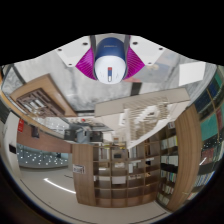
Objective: Arrange mouse
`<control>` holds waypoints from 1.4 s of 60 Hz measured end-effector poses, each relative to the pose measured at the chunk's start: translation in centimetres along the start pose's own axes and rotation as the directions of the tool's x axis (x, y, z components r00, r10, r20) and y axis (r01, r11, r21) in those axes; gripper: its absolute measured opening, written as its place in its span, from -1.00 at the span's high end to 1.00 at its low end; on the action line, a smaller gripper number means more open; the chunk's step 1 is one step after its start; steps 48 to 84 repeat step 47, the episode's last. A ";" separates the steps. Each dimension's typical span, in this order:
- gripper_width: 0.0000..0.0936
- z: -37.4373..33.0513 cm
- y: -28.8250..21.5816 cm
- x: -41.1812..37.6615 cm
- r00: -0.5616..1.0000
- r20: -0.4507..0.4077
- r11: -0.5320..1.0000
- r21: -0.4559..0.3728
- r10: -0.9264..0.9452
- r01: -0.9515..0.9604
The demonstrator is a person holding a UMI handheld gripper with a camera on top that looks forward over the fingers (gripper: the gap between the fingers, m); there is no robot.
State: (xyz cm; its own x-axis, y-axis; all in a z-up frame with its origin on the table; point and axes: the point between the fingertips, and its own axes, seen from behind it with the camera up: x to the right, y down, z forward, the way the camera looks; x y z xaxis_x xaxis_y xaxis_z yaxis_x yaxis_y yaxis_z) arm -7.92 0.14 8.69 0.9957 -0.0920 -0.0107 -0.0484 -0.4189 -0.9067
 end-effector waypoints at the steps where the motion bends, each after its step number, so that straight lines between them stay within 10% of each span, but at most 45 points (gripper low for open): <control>1: 0.20 0.5 -0.1 -1.2 1.000 0.011 1.000 0.002 0.000 0.000; 19: 0.13 7.6 6.9 -11.3 0.989 0.098 0.982 -0.147 -0.106 0.120; 27: -0.16 7.5 7.6 -11.0 0.988 0.125 0.975 -0.192 -0.091 0.114; 34: -0.94 5.3 7.5 -10.0 0.985 0.172 0.970 -0.233 -0.031 0.071; 84: -0.81 -3.6 7.5 -3.4 0.973 0.229 0.979 -0.202 0.008 0.040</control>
